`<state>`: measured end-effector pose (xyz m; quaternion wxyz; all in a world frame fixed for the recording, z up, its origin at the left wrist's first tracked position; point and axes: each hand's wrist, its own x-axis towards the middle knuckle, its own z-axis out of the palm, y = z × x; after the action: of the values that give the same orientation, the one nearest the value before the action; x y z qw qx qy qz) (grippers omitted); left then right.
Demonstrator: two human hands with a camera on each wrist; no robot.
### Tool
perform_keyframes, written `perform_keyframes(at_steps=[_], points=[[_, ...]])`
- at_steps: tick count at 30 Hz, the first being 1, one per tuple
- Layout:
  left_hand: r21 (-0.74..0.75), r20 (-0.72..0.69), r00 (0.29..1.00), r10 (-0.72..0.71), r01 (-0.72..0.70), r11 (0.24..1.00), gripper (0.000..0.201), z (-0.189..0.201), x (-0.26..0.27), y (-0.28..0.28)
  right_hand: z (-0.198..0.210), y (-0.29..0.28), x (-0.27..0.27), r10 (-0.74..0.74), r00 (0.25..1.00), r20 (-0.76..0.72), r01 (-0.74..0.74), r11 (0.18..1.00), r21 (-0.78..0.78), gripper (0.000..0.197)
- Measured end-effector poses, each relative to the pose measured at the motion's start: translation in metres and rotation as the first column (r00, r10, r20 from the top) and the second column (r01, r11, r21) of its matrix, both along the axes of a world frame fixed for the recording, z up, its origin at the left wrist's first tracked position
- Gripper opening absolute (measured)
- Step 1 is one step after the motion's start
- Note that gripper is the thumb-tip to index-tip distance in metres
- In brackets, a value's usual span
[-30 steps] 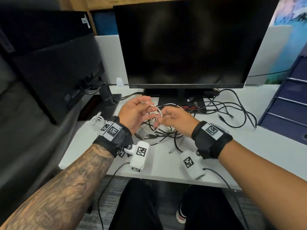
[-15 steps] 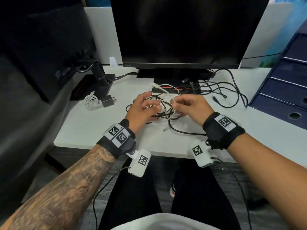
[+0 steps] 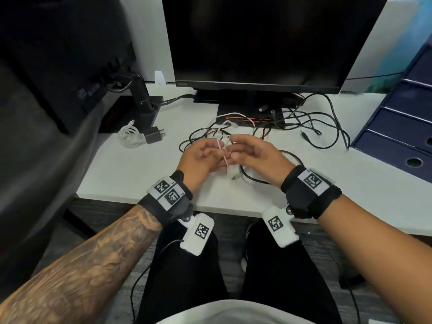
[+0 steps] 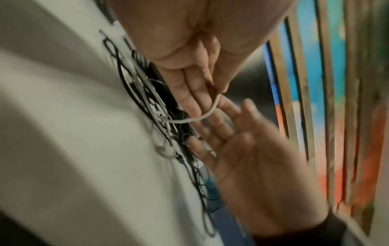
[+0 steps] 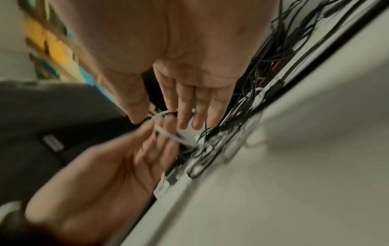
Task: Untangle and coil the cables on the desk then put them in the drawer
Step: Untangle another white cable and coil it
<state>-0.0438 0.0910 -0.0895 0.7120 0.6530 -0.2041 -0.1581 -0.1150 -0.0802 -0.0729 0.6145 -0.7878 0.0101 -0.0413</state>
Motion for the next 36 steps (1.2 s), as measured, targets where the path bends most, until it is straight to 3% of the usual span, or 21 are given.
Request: perform_keyframes(at_steps=[3,6,9,12,16,19,23,26,28,30,32,36], points=[[-0.158,-0.132,0.991,0.029,-0.05,0.986,0.03,0.008,-0.001,-0.002,-0.013,0.021,-0.001,0.117,0.993,-0.004,-0.118,0.993,-0.028,0.053],[-0.12,-0.045,0.998,0.053,-0.058,0.991,0.027,0.017,0.006,-0.002,-0.006,0.024,0.001,-0.009,0.999,0.046,0.012,0.998,-0.069,0.038],[0.115,0.204,0.977,0.057,-0.082,0.99,0.028,0.017,0.017,0.004,0.002,0.008,0.006,-0.112,0.984,0.142,0.136,0.975,-0.178,0.014],[0.361,0.462,0.887,-0.006,-0.182,0.915,0.017,0.01,0.021,0.008,0.003,-0.005,0.008,-0.063,0.981,0.185,0.122,0.936,-0.33,0.012],[0.377,0.668,0.743,-0.05,-0.279,0.883,0.007,0.012,0.021,0.0,0.008,-0.015,0.005,-0.062,0.972,0.228,0.146,0.916,-0.374,0.019],[0.342,0.625,0.775,-0.089,-0.171,0.924,0.006,0.023,0.024,-0.013,0.009,-0.031,0.003,-0.07,0.95,0.306,0.22,0.844,-0.489,0.021],[0.262,0.605,0.796,-0.026,-0.168,0.95,0.007,0.028,0.024,-0.028,0.014,-0.049,-0.002,-0.14,0.914,0.381,0.379,0.631,-0.677,0.007],[0.118,0.568,0.812,0.133,-0.241,0.963,0.01,0.04,0.031,-0.032,0.016,-0.067,-0.001,-0.238,0.889,0.392,0.459,0.491,-0.741,0.01],[0.018,0.518,0.818,0.251,-0.304,0.953,0.015,0.053,0.046,-0.027,0.015,-0.081,0.007,-0.287,0.912,0.292,0.394,0.426,-0.814,0.012],[-0.064,0.483,0.808,0.336,-0.351,0.934,0.018,0.067,0.062,-0.019,0.016,-0.091,0.018,-0.27,0.951,0.15,0.263,0.453,-0.852,0.013],[-0.121,0.446,0.799,0.403,-0.392,0.912,0.016,0.074,0.077,-0.013,0.024,-0.091,0.026,-0.248,0.968,0.036,0.169,0.541,-0.824,0.02],[-0.116,0.404,0.788,0.465,-0.46,0.88,0.015,0.08,0.093,-0.006,0.057,-0.087,0.045,-0.281,0.958,0.064,0.232,0.621,-0.749,0.043]])
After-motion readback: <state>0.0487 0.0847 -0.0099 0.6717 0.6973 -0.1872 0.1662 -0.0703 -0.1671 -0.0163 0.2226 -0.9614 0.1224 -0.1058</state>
